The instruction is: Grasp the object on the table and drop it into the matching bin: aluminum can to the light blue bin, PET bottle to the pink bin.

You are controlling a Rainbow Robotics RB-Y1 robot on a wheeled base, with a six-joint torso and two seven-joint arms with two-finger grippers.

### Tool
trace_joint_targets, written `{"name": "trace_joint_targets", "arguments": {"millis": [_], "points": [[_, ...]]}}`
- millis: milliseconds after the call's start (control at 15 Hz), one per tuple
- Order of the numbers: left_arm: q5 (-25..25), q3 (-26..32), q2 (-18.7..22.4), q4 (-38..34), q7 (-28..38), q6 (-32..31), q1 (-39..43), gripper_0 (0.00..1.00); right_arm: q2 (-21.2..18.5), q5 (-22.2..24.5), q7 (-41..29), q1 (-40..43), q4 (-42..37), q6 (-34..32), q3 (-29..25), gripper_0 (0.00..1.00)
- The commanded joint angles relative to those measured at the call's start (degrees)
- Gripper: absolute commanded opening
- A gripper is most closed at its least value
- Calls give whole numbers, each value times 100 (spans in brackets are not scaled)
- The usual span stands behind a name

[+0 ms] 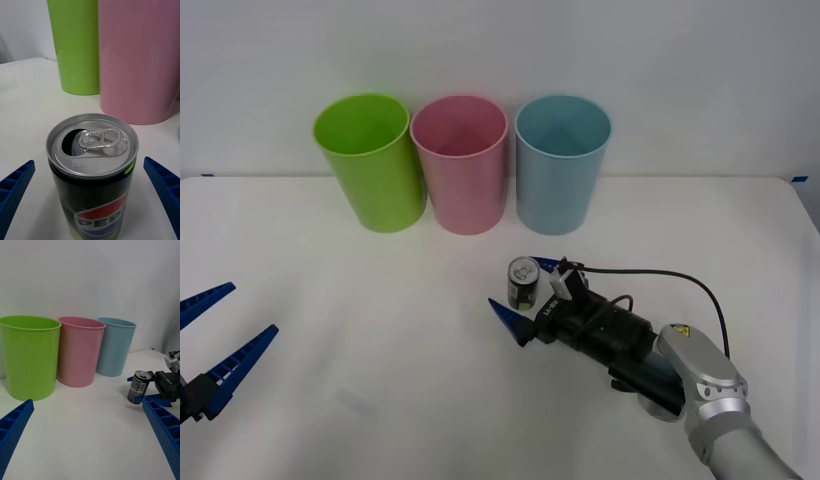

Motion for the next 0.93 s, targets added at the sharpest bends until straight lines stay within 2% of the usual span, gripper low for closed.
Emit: {"name": "trace_joint_targets", "arguments": {"millis": [67,133,933], "points": [[0,0,0,0,0,0,0,100,7,-18,1,0,0,-1,-5,6],[0,0,0,0,0,0,0,100,-2,-26,1,0,0,-1,3,0],[0,0,0,0,0,0,0,100,-72,-132,-25,79,-141,-89,21,0]]}}
